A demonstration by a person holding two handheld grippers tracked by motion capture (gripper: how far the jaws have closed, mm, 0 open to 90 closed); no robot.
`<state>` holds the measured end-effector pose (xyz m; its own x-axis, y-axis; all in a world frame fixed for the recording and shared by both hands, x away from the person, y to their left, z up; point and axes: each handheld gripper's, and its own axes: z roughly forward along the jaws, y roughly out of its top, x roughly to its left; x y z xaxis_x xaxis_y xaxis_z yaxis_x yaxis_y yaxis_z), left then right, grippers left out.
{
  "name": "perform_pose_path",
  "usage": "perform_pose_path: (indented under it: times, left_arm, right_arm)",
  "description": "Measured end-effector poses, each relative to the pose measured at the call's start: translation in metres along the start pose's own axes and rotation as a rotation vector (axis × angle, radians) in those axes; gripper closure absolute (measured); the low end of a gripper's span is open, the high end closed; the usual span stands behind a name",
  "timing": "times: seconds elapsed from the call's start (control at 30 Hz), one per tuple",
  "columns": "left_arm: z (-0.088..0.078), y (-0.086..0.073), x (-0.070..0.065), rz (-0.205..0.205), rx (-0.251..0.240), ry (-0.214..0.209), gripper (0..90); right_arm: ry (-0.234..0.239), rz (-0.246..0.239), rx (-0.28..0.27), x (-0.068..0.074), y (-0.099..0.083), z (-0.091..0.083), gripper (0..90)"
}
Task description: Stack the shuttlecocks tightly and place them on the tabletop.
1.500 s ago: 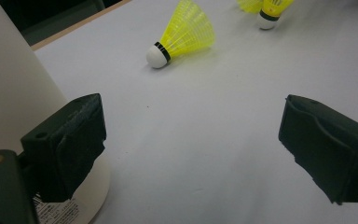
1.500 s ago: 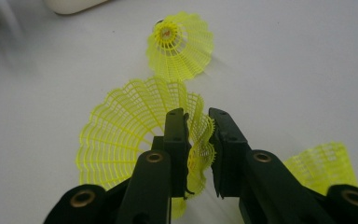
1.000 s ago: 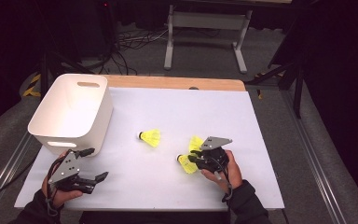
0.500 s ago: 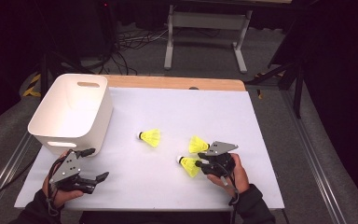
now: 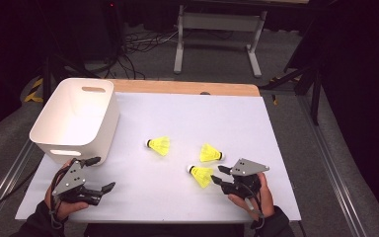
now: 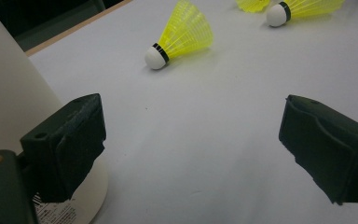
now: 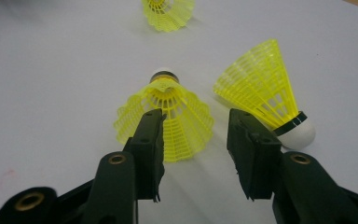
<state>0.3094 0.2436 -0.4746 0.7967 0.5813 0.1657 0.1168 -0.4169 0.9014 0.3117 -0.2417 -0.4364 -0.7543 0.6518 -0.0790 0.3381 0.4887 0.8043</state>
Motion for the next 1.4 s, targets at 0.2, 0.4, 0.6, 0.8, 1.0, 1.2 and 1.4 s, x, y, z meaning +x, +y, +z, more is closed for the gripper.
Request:
perform_pose_path:
  times: [0.2,0.4,0.6,0.8,1.0,1.2,1.4]
  left_arm:
    - [0.001,0.000,0.000,0.001,-0.003,-0.001,7.7]
    - [0.001,0.000,0.000,0.003,-0.002,-0.002,7.6]
    - [0.000,0.001,-0.001,0.010,0.000,-0.002,7.3]
    - [0.001,0.001,-0.001,0.012,0.003,-0.001,7.3]
    - [0.001,0.001,-0.001,0.011,0.002,-0.007,7.4]
    - [0.001,0.001,0.000,0.014,0.003,-0.004,7.4]
    - [0.001,0.001,-0.001,0.007,0.001,-0.008,7.5]
  right_arm:
    - [0.025,-0.011,-0.020,0.009,-0.005,0.000,50.5]
    - [0.041,-0.017,-0.018,0.019,-0.008,0.007,33.7]
    - [0.060,-0.020,-0.011,0.025,-0.010,0.017,25.0]
    - [0.066,-0.048,0.026,0.031,-0.010,0.030,31.7]
    - [0.061,-0.049,0.045,0.034,-0.008,0.039,49.9]
    - [0.052,-0.047,0.047,0.036,-0.006,0.041,65.4]
    - [0.061,-0.042,0.042,0.035,-0.007,0.040,82.5]
